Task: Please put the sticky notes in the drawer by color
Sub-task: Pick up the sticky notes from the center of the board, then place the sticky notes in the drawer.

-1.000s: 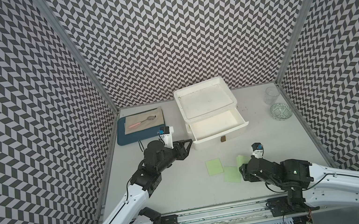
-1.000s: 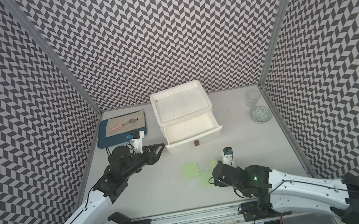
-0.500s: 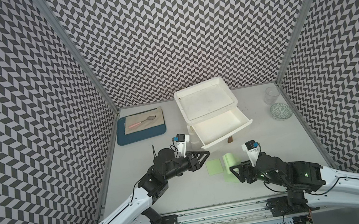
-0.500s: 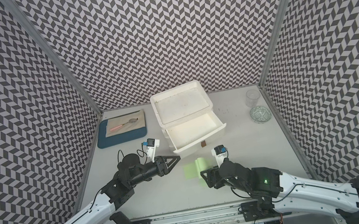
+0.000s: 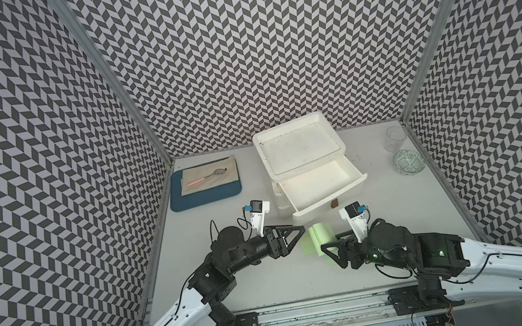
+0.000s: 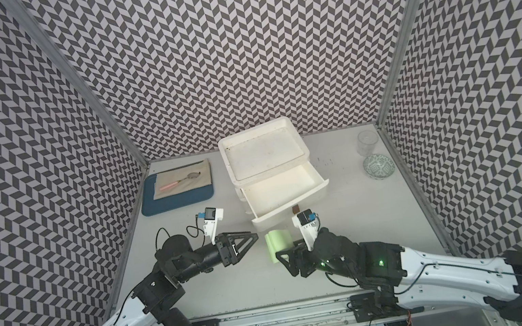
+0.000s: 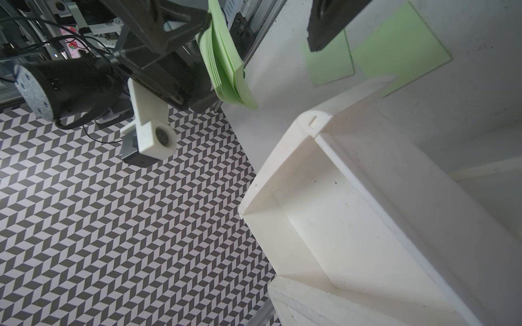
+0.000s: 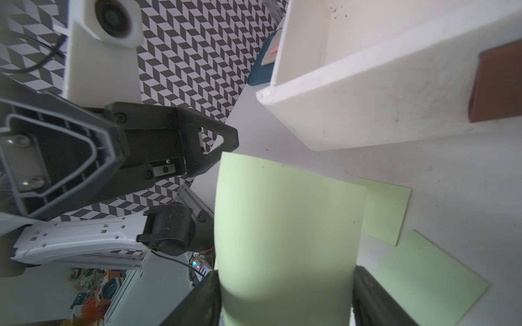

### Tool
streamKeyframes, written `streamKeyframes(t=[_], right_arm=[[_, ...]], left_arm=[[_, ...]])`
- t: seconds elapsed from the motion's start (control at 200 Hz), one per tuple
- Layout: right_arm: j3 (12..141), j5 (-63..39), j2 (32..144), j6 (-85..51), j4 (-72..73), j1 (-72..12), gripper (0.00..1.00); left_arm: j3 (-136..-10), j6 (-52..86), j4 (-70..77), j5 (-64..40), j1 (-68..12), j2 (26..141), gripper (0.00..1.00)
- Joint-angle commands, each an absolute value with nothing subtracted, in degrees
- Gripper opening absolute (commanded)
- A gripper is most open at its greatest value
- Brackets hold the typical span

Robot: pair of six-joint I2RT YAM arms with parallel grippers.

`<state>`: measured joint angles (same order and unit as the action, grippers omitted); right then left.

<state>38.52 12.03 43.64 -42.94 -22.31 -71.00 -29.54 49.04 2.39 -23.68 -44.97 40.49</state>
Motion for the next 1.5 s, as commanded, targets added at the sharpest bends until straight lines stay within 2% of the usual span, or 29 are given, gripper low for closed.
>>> streamKeyframes(t=[0.0, 0.12, 0.546, 0.741, 0.831, 1.197, 1.322, 1.437, 1.497], right_arm=[[41.2, 12.6, 44.3, -40.9, -17.9, -72.3, 0.72], [42.7, 13.1, 45.7, -40.1, -18.4, -72.7, 0.72], [42.9, 15.5, 46.4, -40.5, -19.7, -72.8, 0.73], [43.0, 19.3, 45.5, -40.2, -17.9, -72.8, 0.73], [44.4, 20.3, 46.1, -38.7, -17.4, -72.8, 0.72], [47.4, 16.9, 52.4, -36.4, -17.2, -72.8, 0.72], [47.6, 17.4, 52.0, -36.2, -17.6, -72.8, 0.72], [48.3, 17.9, 51.4, -35.9, -18.0, -72.8, 0.73], [48.6, 17.9, 51.3, -35.7, -18.1, -72.8, 0.73]], left_arm=[[-29.5, 49.7, 1.7, -25.0, -45.2, 41.5, 0.82], [-30.2, 51.2, 4.5, -27.7, -46.0, 44.5, 0.82], [-35.5, 51.3, 2.9, -24.5, -50.1, 45.4, 0.81], [-35.2, 51.9, 3.3, -23.3, -50.2, 45.0, 0.72], [-36.2, 51.9, 3.4, -23.2, -50.2, 45.7, 0.71], [-39.3, 51.0, 3.2, -23.0, -50.5, 48.6, 0.71], [-39.5, 50.7, 2.9, -22.6, -50.7, 48.5, 0.63], [-38.8, 50.9, 3.2, -22.1, -50.7, 48.5, 0.42], [-38.4, 51.1, 3.6, -22.0, -50.8, 48.6, 0.39]])
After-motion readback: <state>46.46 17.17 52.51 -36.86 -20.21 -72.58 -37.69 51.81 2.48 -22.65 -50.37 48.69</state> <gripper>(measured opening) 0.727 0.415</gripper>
